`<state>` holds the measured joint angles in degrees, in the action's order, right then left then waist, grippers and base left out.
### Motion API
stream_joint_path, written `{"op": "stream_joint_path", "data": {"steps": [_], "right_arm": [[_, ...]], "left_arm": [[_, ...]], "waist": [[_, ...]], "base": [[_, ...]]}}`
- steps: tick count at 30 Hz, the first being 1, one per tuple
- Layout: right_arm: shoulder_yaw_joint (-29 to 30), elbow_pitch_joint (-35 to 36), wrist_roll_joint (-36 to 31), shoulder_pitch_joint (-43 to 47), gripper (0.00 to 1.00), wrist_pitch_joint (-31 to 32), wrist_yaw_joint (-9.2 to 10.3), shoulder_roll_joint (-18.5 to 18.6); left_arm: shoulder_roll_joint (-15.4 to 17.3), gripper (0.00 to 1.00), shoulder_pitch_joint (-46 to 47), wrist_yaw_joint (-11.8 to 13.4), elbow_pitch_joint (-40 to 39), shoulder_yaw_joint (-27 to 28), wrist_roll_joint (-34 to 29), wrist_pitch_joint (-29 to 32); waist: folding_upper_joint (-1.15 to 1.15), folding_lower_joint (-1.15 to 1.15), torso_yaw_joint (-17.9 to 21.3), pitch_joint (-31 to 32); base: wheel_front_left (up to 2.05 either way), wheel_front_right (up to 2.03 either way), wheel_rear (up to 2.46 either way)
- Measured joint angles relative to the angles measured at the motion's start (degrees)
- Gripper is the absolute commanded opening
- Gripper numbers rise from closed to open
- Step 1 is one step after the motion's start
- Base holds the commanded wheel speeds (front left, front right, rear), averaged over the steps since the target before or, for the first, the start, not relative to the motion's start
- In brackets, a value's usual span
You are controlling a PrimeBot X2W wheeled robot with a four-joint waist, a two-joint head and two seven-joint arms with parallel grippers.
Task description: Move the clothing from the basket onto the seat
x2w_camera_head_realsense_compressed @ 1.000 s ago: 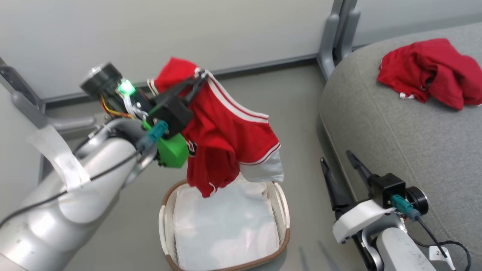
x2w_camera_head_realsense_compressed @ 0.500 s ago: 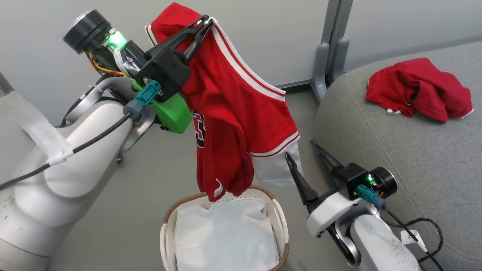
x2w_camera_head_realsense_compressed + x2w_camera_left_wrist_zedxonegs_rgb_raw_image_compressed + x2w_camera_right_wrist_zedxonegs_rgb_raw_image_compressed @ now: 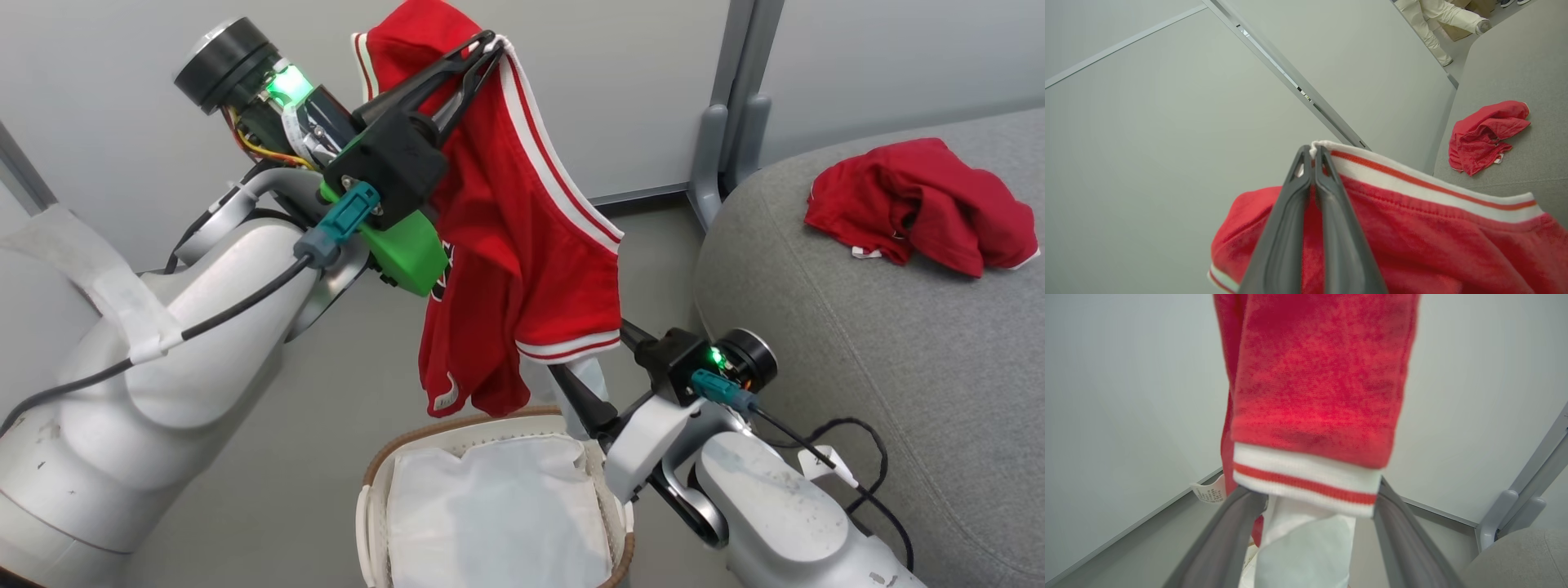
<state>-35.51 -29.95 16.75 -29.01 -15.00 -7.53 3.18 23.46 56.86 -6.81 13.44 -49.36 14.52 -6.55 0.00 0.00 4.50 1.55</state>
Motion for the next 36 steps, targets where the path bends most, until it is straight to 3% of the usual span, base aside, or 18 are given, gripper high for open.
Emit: {"op": "stream_joint_path", "data": {"steps": [6, 7, 8, 11, 19, 20, 21, 22, 23, 24, 25, 30, 36], "right_arm": [[-3.3, -2.0, 3.1, -4.3, 1.00, 0.0, 0.01, -0.2], [-3.9, -2.2, 3.5, -4.8, 0.73, 0.0, 0.01, -0.2], [-4.4, -2.5, 3.9, -5.3, 0.36, 0.0, 0.01, -0.3], [-5.4, -2.3, 5.4, -6.2, 0.00, 0.0, 0.01, -0.3], [-3.7, 0.6, 5.8, -6.9, 0.00, 0.0, 0.01, -0.4], [-3.1, 1.1, 5.6, -7.0, 0.00, 0.0, 0.00, -0.4], [-2.4, 1.5, 5.3, -7.1, 0.00, 0.0, 0.01, -0.4], [-1.8, 2.1, 5.1, -7.2, 0.00, 0.0, 0.01, -0.4], [-0.9, 2.5, 4.8, -7.4, 0.00, 0.0, 0.00, -0.4], [-0.2, 2.7, 4.5, -7.5, 0.00, 0.0, 0.01, -0.4], [0.5, 2.9, 4.0, -7.8, 0.00, 0.0, 0.01, -0.3], [4.0, 2.5, 0.8, -8.5, 0.00, 0.0, 0.01, -0.3], [7.2, 1.5, -2.3, -9.2, 0.00, 0.0, 0.01, -0.1]], "left_arm": [[-1.0, 0.00, 0.7, 0.3, 0.1, -0.3, 0.4, 0.0], [-1.1, 0.00, 0.7, 0.3, 0.2, -0.3, 0.5, 0.0], [-1.1, 0.00, 0.7, 0.3, 0.5, -0.3, 0.7, 0.2], [-1.1, 0.00, 0.6, 0.6, 1.4, -0.3, 1.6, 0.3], [-1.1, 0.00, -5.9, 2.8, 4.9, 1.1, 6.4, -0.9], [-1.1, 0.04, -7.1, 3.3, 5.4, 1.4, 7.0, -1.4], [-1.2, 0.21, -8.2, 3.6, 5.8, 1.7, 7.6, -1.8], [-1.3, 0.29, -9.6, 4.1, 6.4, 2.0, 8.5, -2.4], [-1.4, 0.45, -10.9, 4.6, 7.0, 2.4, 9.3, -3.1], [-1.4, 0.67, -11.9, 5.1, 7.4, 2.7, 9.9, -3.7], [-1.6, 1.00, -13.0, 5.9, 7.7, 3.2, 10.4, -4.6], [-3.7, 1.00, -18.6, 8.0, 9.1, 4.8, 13.2, -7.1], [-5.2, 1.00, -24.0, 8.3, 10.0, 5.8, 15.0, -8.2]], "waist": [[0.00, 0.00, -0.8, -0.3], [0.00, 0.00, -1.0, -0.3], [0.00, 0.00, -1.1, -0.3], [0.00, 0.00, -1.6, -0.4], [0.00, 0.00, -1.6, -0.9], [0.00, 0.00, -1.5, -1.0], [0.00, 0.00, -1.4, -1.1], [0.00, 0.00, -1.2, -1.1], [0.00, 0.00, -1.1, -1.2], [0.00, 0.00, -1.0, -1.3], [0.00, 0.00, -0.9, -1.4], [0.00, 0.00, -0.7, -1.9], [0.00, 0.00, -0.6, -2.1]], "base": [[0.00, 0.00, 0.00], [0.00, 0.00, 0.00], [0.00, 0.00, 0.00], [0.00, 0.00, 0.00], [0.00, 0.00, 0.00], [0.00, 0.00, 0.00], [0.00, 0.00, 0.00], [0.00, 0.00, 0.00], [0.00, 0.00, 0.00], [0.00, 0.00, 0.00], [0.00, 0.00, 0.00], [0.00, 0.00, 0.00], [0.00, 0.00, 0.00]]}}
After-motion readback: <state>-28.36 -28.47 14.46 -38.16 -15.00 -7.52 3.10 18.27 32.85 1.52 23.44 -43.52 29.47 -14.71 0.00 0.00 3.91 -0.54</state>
